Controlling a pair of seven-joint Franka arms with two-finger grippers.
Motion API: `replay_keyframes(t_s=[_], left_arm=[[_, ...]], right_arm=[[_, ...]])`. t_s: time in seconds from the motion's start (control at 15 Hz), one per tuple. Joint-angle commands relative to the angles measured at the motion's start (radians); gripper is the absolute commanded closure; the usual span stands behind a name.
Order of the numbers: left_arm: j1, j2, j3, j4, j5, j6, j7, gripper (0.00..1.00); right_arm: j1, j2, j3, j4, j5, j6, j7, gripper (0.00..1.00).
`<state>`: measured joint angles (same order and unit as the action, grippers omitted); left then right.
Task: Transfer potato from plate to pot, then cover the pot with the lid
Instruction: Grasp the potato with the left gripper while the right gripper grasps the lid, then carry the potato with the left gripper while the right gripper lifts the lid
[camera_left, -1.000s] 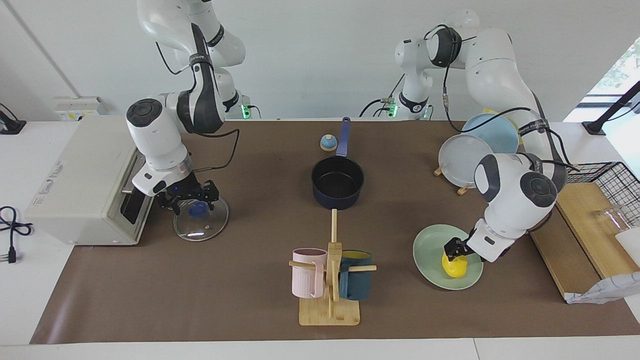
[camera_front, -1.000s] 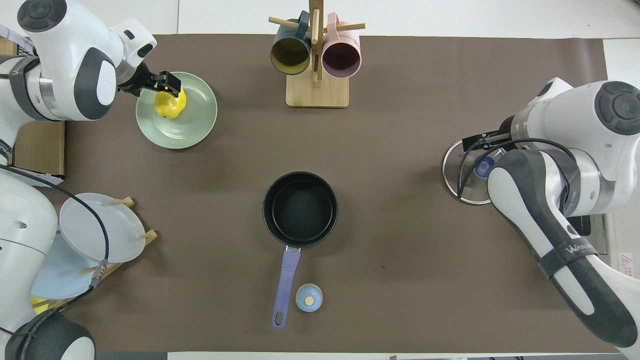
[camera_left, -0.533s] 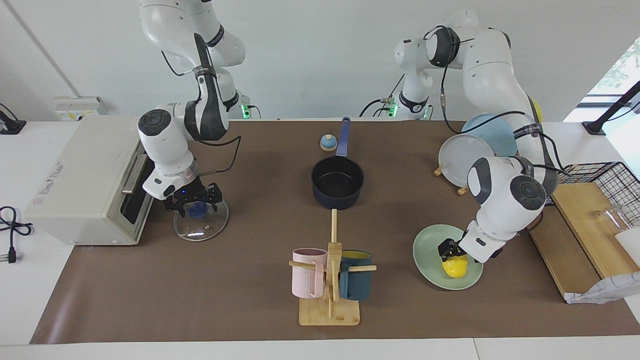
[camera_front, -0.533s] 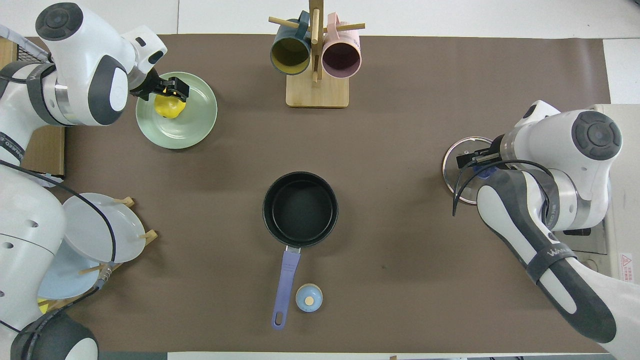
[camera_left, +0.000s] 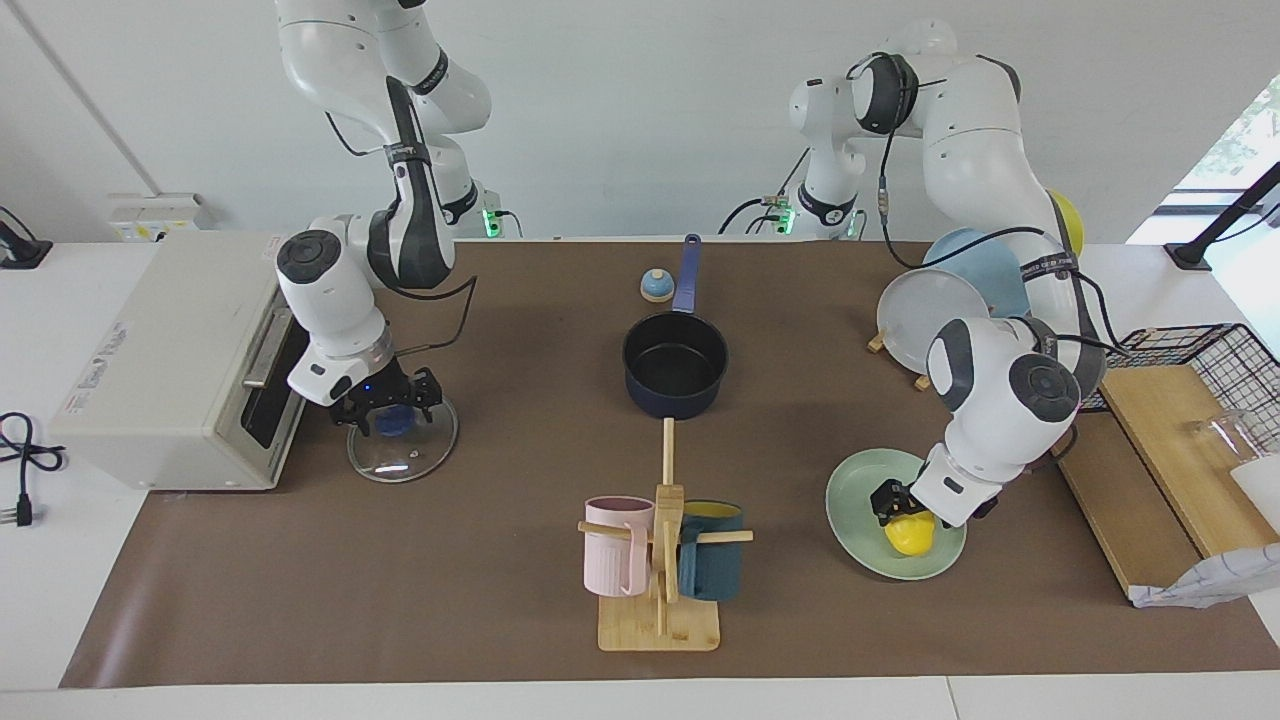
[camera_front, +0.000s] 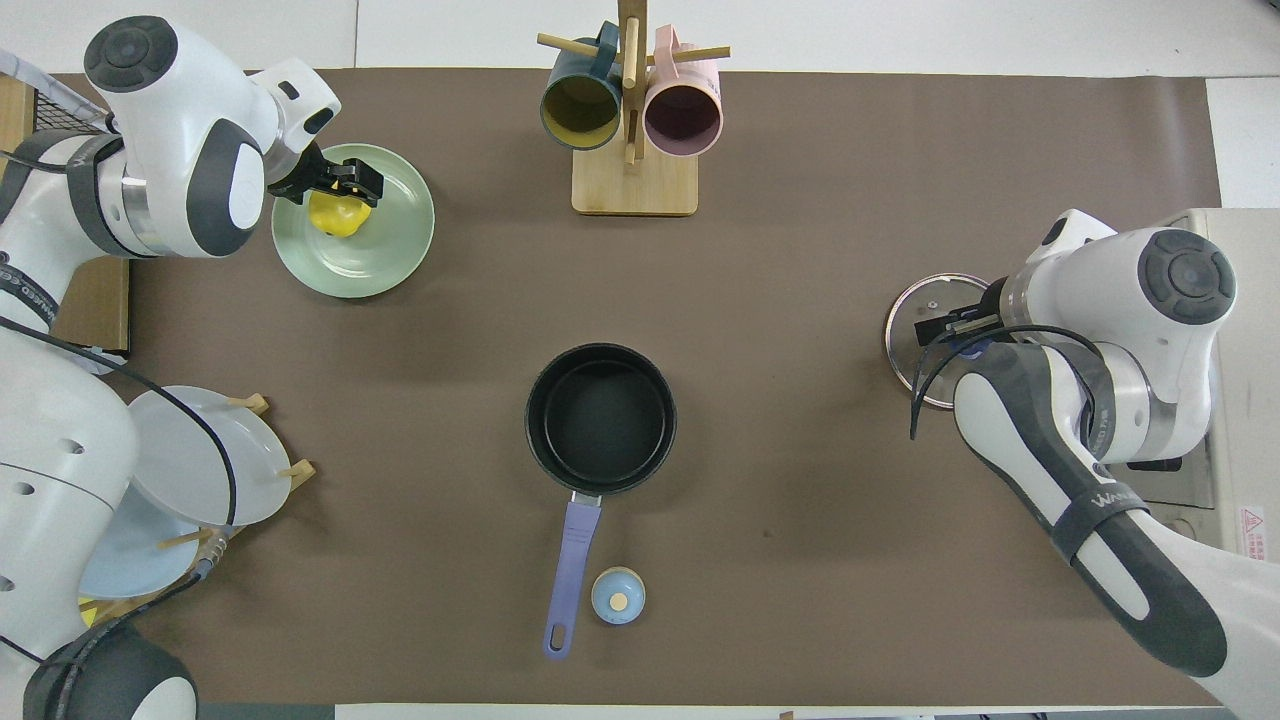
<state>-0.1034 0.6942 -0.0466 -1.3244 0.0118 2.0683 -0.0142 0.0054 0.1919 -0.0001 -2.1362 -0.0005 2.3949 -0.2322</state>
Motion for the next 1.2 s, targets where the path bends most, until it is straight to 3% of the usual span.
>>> replay_keyframes(t_s=[0.0, 0.13, 0.2, 0.33, 0.4, 0.47, 0.53, 0.67, 0.73, 0.93, 1.13], left_arm=[[-0.013, -0.038, 0.014, -0.029, 0.014, -0.013, -0.013, 1.0], [-0.01, -0.076, 0.011, -0.016, -0.001, -0.063, -0.021, 1.0], [-0.007, -0.128, 0.01, -0.019, -0.033, -0.086, -0.041, 1.0], [-0.01, -0.247, 0.011, -0.033, -0.111, -0.205, -0.093, 1.0], [-0.015, -0.301, 0.005, -0.033, -0.118, -0.274, -0.139, 1.0], [-0.025, -0.349, -0.001, -0.038, -0.122, -0.331, -0.189, 1.0], [-0.053, -0.399, -0.002, -0.062, -0.133, -0.38, -0.241, 1.0], [-0.149, -0.54, -0.004, -0.215, -0.156, -0.381, -0.372, 1.0], [-0.201, -0.592, -0.004, -0.292, -0.162, -0.346, -0.419, 1.0], [-0.382, -0.711, -0.004, -0.561, -0.162, -0.109, -0.553, 1.0], [-0.499, -0.696, -0.002, -0.69, -0.161, 0.074, -0.631, 1.0]], right_arm=[[-0.01, -0.008, 0.008, -0.019, 0.022, 0.013, -0.033, 0.08], [-0.009, -0.009, 0.009, -0.019, 0.022, 0.006, -0.033, 0.23], [-0.008, -0.009, 0.009, -0.019, 0.022, 0.003, -0.033, 0.36], [-0.004, -0.011, 0.009, -0.011, 0.022, -0.022, -0.035, 0.74], [-0.001, -0.012, 0.009, 0.008, 0.022, -0.069, -0.033, 0.87], [0.002, -0.012, 0.009, 0.042, 0.022, -0.118, -0.033, 0.93], [0.004, -0.014, 0.011, 0.103, 0.02, -0.197, -0.033, 0.93], [0.021, -0.012, 0.015, 0.244, 0.022, -0.371, -0.027, 0.94], [0.027, -0.015, 0.019, 0.301, 0.022, -0.446, -0.027, 1.0], [0.03, -0.028, 0.066, 0.445, 0.022, -0.642, 0.002, 1.0], [0.031, -0.041, 0.129, 0.516, 0.022, -0.74, 0.075, 1.0]])
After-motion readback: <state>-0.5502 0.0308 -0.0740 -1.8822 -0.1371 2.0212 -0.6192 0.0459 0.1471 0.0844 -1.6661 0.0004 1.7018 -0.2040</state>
